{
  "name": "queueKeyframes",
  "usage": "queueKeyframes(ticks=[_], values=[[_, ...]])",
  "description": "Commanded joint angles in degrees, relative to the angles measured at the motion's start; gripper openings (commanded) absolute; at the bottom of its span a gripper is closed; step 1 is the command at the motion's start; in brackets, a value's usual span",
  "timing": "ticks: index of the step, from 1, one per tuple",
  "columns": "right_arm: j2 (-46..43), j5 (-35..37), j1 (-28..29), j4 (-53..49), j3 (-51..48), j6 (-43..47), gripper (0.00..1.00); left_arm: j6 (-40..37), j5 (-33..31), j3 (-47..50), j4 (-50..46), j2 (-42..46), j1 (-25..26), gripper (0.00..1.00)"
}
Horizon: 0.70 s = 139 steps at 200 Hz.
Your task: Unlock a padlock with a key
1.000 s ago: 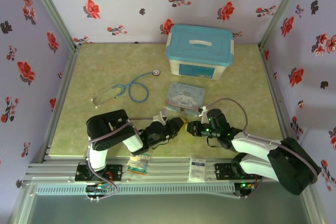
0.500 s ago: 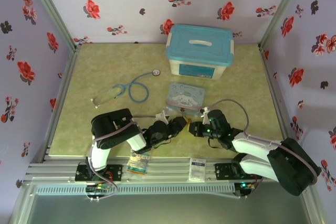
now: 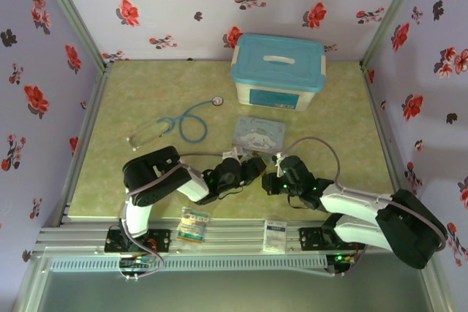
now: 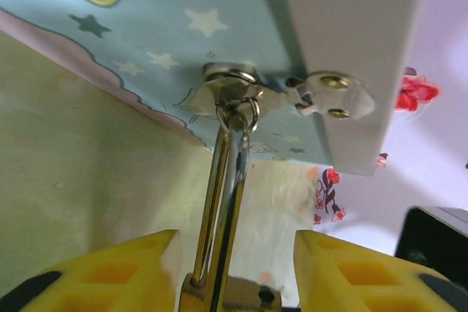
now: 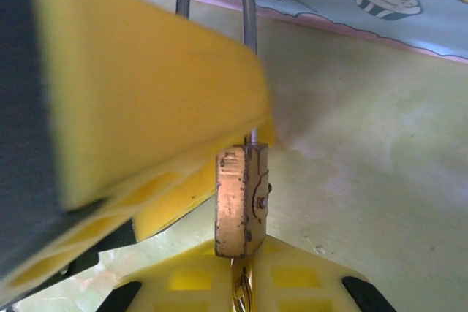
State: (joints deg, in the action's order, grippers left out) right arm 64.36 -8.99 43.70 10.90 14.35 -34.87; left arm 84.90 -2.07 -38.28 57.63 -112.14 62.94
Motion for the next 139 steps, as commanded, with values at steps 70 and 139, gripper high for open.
queueKeyframes(ticks=[70, 139], values=[[2.2, 4.9, 2.0, -2.9, 4.4, 1.7, 0.26, -7.5, 2.4, -1.7, -14.8, 3.4, -0.7, 0.04], [-10.6, 5.3, -1.8, -15.6, 4.5, 0.2, 0.45, -9.7, 1.3, 1.7, -21.1, 8.2, -2.3, 0.0]])
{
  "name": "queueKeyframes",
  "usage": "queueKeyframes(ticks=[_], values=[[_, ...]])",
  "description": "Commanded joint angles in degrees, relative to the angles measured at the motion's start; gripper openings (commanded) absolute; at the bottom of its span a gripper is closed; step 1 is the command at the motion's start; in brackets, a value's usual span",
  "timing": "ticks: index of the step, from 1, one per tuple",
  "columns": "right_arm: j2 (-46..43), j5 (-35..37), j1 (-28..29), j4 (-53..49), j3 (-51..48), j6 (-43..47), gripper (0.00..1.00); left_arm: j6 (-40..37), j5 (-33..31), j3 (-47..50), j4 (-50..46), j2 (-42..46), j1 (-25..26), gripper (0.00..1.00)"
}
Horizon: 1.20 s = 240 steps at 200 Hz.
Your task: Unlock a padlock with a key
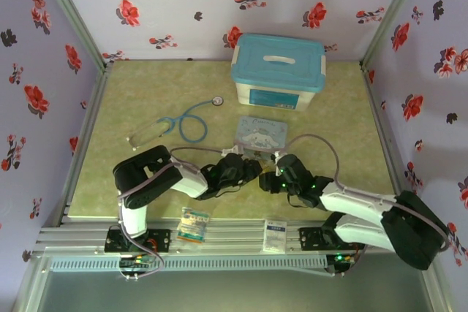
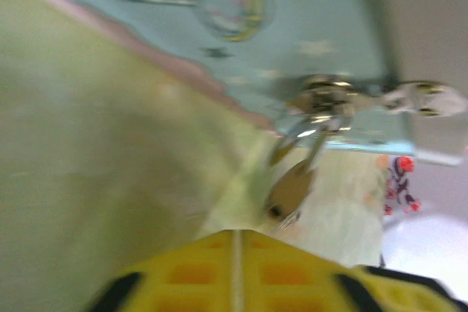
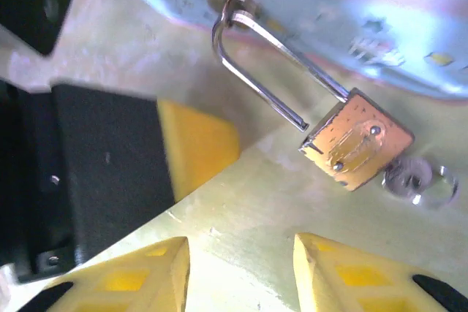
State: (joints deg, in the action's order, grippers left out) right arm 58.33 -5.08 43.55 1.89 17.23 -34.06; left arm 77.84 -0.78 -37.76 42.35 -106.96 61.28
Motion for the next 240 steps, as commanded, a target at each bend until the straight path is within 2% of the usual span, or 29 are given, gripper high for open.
queueKeyframes(ticks=[1, 28, 60, 76, 95, 104, 112, 131, 144, 158, 183, 203, 216, 240], values=[[-4.8, 1.5, -1.7, -6.8, 1.6, -0.7, 0.45, -2.7, 0.0, 1.2, -5.9, 3.0, -0.7, 0.0], [-8.5, 2.7, -4.5, -10.5, 2.2, -0.2, 0.47, -2.4, 0.0, 1.8, -3.1, 3.1, -0.6, 0.0], [-7.3, 3.7, -8.4, -12.6, 3.6, 1.3, 0.48, -2.4, -0.4, 1.1, -0.9, 3.6, -0.3, 0.0], [-4.2, 4.6, -10.2, -12.7, 5.2, 2.1, 0.48, -4.6, -1.9, -1.9, -5.5, 5.1, 1.6, 0.0], [-1.0, 4.6, -12.3, -12.1, 6.6, 1.2, 0.47, -9.3, -6.3, -7.8, -16.4, 7.8, 4.5, 0.0], [-0.8, 4.7, -13.0, -10.3, 6.1, 0.3, 0.47, -10.4, -8.5, -9.9, -19.3, 8.3, 5.5, 0.05], [-1.0, 5.1, -14.3, -9.2, 5.7, -1.2, 0.47, -9.7, -9.2, -10.8, -19.5, 7.9, 5.8, 0.15], [-1.7, 5.2, -17.6, -6.3, 5.0, -3.7, 0.48, -3.8, -10.1, -10.0, -12.4, 4.4, 5.9, 0.2], [-1.9, 7.4, -19.1, -6.7, 6.4, -2.6, 0.48, -0.4, -11.8, -10.0, -7.7, 1.4, 6.7, 0.32], [-0.3, 8.6, -20.0, -8.4, 9.6, -0.2, 0.5, 0.7, -14.3, -12.2, -8.9, -0.7, 7.9, 0.33], [6.3, 1.0, -20.7, -6.1, 13.5, 1.6, 0.52, 2.5, -18.8, -13.0, -10.2, -1.9, 8.9, 0.39], [9.6, -2.4, -20.7, -3.6, 14.0, 1.7, 0.51, 1.3, -24.7, -14.1, -17.9, 0.3, 9.7, 0.43], [10.0, -2.2, -20.8, -1.4, 13.3, 1.6, 0.52, 0.5, -25.6, -15.9, -22.0, 0.2, 9.6, 0.48], [12.3, -0.2, -20.8, -3.5, 15.3, 2.5, 0.52, 3.0, -22.6, -17.8, -21.5, -3.8, 9.0, 0.49]])
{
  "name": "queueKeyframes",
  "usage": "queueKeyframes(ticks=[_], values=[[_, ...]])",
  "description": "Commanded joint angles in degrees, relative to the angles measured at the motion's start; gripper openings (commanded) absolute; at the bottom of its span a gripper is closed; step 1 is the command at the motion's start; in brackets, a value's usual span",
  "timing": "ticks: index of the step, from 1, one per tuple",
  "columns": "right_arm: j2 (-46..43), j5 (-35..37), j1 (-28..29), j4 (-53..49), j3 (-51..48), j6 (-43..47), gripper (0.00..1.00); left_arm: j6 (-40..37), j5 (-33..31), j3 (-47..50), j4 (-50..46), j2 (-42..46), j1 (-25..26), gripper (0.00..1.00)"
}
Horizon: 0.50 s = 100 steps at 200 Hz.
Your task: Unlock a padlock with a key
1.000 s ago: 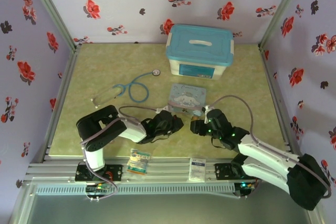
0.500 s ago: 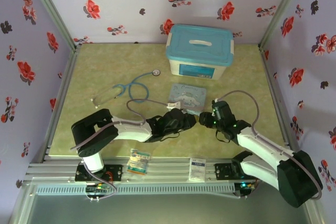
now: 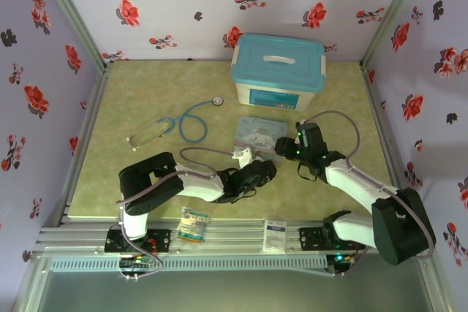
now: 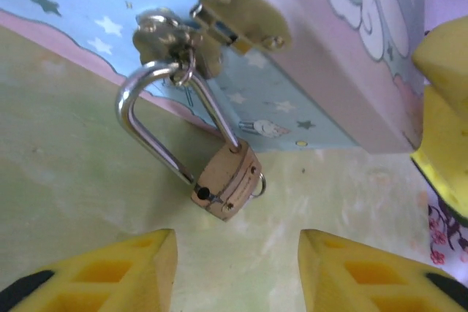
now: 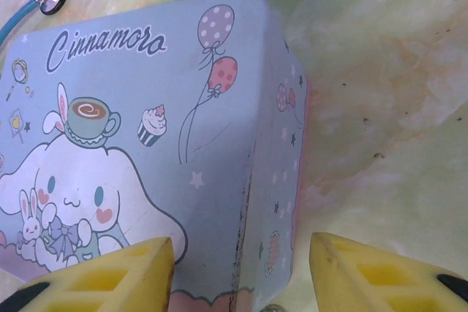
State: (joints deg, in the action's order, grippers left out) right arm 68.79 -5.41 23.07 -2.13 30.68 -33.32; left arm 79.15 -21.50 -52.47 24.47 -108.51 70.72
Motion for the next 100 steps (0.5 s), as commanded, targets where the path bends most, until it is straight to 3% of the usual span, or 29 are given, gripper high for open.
queueKeyframes(ticks=[1, 44, 80, 100], values=[[1.9, 0.3, -0.3, 0.4, 2.0, 1.8, 0.52, 1.7, -1.8, -3.2, -3.6, -2.5, -0.4, 0.49], [4.1, -1.6, -0.3, 1.3, 2.0, 1.6, 0.51, 2.0, -1.4, -7.2, -5.8, -6.9, -0.7, 0.5], [4.3, -2.1, -0.3, 2.3, 0.4, 1.5, 0.51, 1.3, -5.2, -11.0, -15.3, -8.2, -0.8, 0.51], [4.1, -2.1, -0.3, 3.0, -0.4, 1.2, 0.5, 0.3, -6.1, -12.7, -18.3, -9.5, -0.8, 0.46]])
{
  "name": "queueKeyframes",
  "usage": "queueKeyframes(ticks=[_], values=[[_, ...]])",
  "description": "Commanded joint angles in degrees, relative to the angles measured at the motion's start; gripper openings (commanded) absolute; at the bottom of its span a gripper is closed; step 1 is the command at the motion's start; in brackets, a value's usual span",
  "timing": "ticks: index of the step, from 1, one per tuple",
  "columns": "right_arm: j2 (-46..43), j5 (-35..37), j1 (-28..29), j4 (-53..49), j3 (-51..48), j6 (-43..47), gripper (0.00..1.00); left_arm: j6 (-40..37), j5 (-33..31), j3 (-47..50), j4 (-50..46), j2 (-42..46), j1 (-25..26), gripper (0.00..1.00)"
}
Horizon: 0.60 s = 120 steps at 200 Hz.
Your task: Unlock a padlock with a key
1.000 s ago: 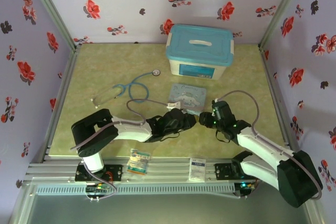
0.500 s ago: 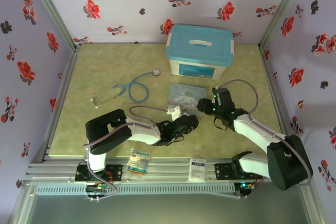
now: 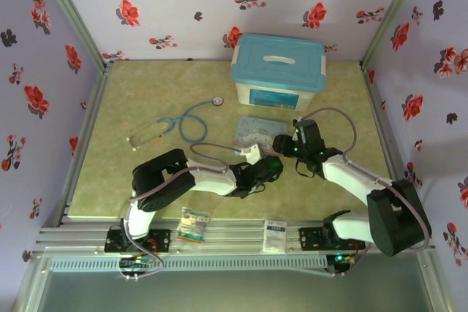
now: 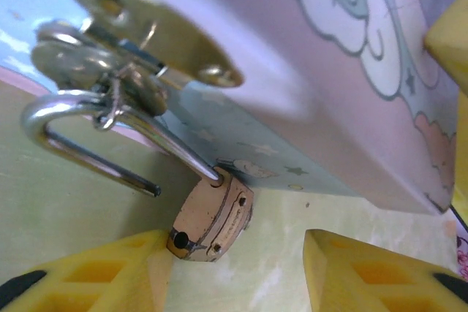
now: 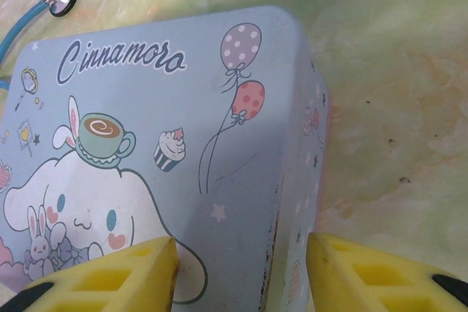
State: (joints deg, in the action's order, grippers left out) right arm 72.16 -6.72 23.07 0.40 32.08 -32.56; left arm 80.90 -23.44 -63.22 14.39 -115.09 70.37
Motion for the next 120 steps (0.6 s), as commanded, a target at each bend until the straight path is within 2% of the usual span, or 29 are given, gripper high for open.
queueKeyframes(ticks=[1, 31, 63, 76, 84, 98, 120], values=[[0.7, -0.8, -0.3, 0.5, -1.8, 0.5, 0.5, -1.6, -4.3, -2.1, -8.3, -2.9, -0.5, 0.45], [0.0, -0.6, -0.3, 0.8, -2.4, 0.2, 0.49, -3.1, -4.8, -3.1, -11.9, -3.4, -0.5, 0.33], [-0.1, -0.2, -0.3, 2.3, -3.2, -0.4, 0.46, -4.5, -5.3, -2.7, -12.1, -3.3, -0.6, 0.27], [0.3, -0.7, -0.2, 3.3, -3.5, -0.8, 0.45, -4.4, -5.4, -2.8, -11.6, -3.6, -0.9, 0.22], [0.6, -0.9, -0.2, 3.8, -3.7, -1.1, 0.45, -4.7, -5.2, -1.6, -8.4, -3.5, -1.0, 0.22], [1.0, -1.2, -0.2, 4.6, -4.1, -1.5, 0.44, -5.3, -5.3, -0.8, -4.5, -3.6, -1.0, 0.28], [1.2, -1.2, 0.0, 6.1, -4.9, -2.2, 0.42, -6.2, -7.0, -2.1, -3.8, -4.2, -0.4, 0.34]])
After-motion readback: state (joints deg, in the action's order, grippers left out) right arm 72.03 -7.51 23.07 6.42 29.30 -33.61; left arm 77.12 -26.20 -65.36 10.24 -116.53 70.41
